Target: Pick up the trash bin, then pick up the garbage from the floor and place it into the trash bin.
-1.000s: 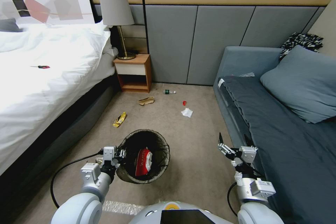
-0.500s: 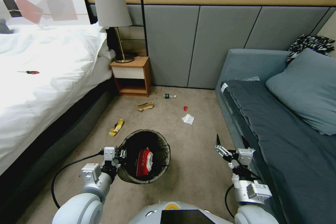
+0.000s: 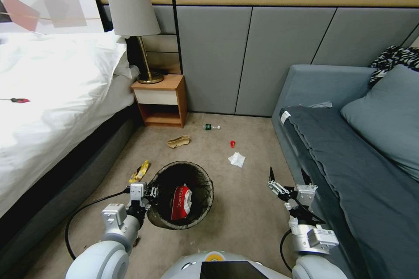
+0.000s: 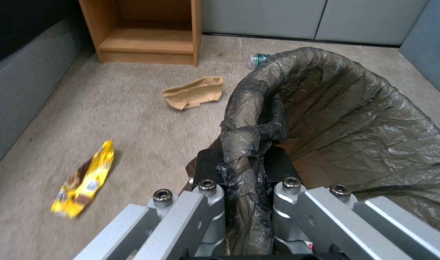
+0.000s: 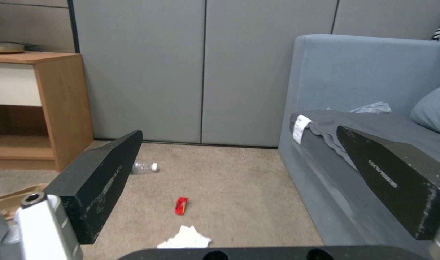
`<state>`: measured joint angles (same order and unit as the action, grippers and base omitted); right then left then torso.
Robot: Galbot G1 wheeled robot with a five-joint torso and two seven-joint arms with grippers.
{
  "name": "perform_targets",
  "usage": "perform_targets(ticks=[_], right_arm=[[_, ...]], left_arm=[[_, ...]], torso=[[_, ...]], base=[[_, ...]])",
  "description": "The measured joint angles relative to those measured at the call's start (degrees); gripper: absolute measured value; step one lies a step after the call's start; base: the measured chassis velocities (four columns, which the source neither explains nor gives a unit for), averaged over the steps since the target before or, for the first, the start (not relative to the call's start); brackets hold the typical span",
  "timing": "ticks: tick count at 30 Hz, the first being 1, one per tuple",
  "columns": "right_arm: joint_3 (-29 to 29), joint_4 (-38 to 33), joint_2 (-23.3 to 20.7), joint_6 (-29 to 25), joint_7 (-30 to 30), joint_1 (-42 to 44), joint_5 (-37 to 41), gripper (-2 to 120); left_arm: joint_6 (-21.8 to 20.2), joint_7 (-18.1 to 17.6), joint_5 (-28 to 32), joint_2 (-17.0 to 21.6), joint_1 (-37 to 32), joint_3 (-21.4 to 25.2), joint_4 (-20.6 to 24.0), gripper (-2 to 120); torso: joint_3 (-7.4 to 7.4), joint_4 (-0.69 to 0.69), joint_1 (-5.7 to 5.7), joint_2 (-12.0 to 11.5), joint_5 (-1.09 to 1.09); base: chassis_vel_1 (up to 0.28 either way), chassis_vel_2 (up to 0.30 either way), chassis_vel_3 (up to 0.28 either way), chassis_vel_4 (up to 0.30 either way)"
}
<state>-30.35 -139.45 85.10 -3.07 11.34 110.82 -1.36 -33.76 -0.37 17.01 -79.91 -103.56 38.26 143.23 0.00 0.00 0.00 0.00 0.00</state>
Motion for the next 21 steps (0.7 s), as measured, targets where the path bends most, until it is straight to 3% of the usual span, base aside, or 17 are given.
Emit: perform_targets(ticks=[21], right_arm=[[0.44,0.16,-0.4,-0.19,0.11,0.1,0.04,100]], left_arm=[[-0.03,0.0,0.03,-0.21,-0.76,0.01,0.0,7]], torso=[[0.0,0.0,0.0,0.0,0.0]], base=[[-0.172,0.168,0.174,-0.179]])
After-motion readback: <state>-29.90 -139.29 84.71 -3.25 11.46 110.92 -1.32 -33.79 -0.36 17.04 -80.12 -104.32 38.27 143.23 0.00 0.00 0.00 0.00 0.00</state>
